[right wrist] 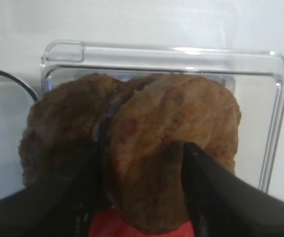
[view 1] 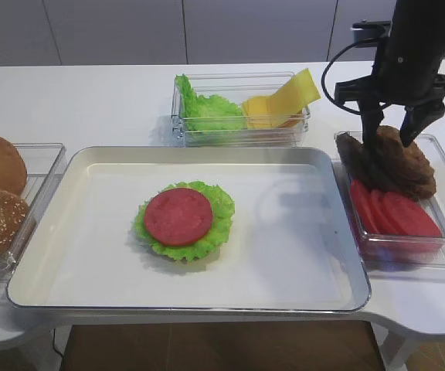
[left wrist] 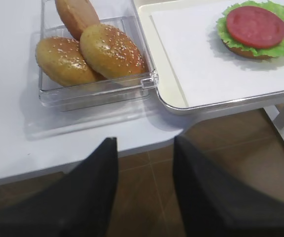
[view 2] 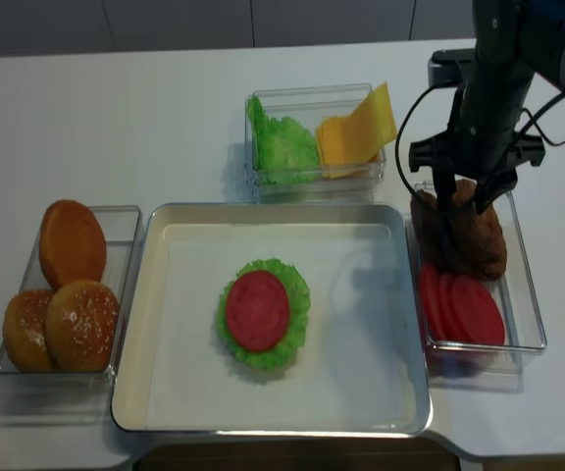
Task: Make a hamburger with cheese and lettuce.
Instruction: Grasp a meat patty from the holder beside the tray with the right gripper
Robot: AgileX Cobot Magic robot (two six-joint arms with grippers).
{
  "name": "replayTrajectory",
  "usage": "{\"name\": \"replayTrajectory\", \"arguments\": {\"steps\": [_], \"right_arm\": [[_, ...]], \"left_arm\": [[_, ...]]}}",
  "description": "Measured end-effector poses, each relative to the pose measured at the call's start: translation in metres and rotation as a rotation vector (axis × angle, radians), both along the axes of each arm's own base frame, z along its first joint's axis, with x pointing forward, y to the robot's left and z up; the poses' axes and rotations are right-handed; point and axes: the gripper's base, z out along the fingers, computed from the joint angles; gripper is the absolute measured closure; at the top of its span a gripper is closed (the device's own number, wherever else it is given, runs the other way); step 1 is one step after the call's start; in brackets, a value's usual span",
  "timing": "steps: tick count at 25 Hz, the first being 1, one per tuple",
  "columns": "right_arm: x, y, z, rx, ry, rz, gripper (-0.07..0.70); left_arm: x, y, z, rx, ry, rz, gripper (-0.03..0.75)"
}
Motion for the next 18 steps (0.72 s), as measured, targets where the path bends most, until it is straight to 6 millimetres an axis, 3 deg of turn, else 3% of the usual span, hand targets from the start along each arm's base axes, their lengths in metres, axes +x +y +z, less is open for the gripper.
{"name": "replayTrajectory", "arguments": {"steps": [18], "right_arm": [[0.0027, -0.0011, -0.0061, -0.022, 0.009, 0.005, 0.223]], "left_arm": [[0.0000, 0.0000, 0.0000, 0.000, 0.000, 0.000, 0.433]]}}
